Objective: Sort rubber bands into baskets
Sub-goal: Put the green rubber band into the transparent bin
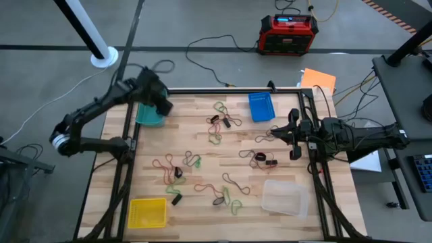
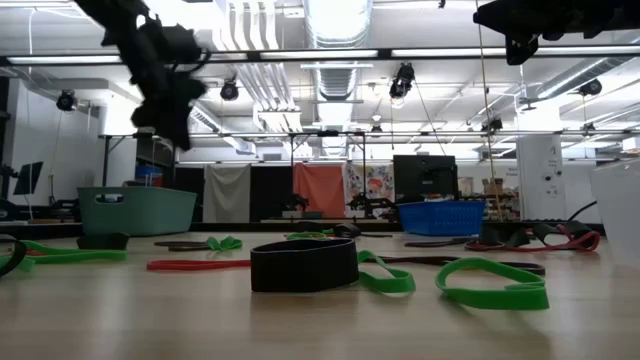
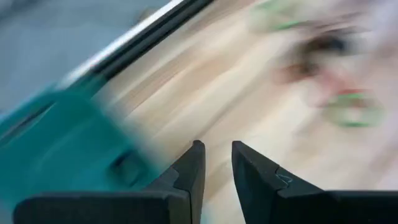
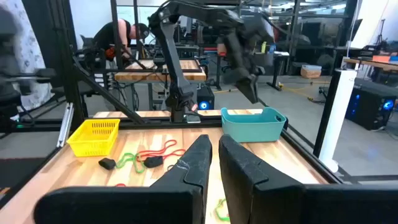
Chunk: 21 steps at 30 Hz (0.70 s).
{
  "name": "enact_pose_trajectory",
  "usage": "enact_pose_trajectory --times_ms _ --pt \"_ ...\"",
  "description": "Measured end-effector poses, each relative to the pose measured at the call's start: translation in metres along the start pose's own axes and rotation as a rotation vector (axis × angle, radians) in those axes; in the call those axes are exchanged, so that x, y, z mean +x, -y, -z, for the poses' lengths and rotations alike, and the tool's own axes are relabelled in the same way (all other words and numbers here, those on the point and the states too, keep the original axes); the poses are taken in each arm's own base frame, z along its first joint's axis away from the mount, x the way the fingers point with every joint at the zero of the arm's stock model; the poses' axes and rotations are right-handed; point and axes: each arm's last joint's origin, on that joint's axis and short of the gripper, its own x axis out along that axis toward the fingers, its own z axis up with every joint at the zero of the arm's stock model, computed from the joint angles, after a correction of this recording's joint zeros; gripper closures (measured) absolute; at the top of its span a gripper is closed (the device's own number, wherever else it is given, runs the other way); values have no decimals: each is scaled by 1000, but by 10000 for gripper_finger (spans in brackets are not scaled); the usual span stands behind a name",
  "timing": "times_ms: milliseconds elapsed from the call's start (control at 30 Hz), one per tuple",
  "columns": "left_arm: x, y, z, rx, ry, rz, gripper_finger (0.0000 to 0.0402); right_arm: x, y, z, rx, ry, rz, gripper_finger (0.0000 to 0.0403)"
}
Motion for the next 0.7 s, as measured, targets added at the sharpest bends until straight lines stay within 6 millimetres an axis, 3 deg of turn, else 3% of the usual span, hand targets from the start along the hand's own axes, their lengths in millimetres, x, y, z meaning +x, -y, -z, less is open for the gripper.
enact_pose_trajectory --times_ms 167,333,467,700 --pt "-21 69 15 249 263 185 341 11 1 1 30 -1 79 374" --pt "-29 112 54 505 357 383 341 31 1 4 49 -24 132 374" --pt "-28 127 76 570 415 482 341 56 -1 -5 40 -88 132 374" --pt "-20 124 88 522 454 376 341 114 -5 -17 -57 -331 128 374"
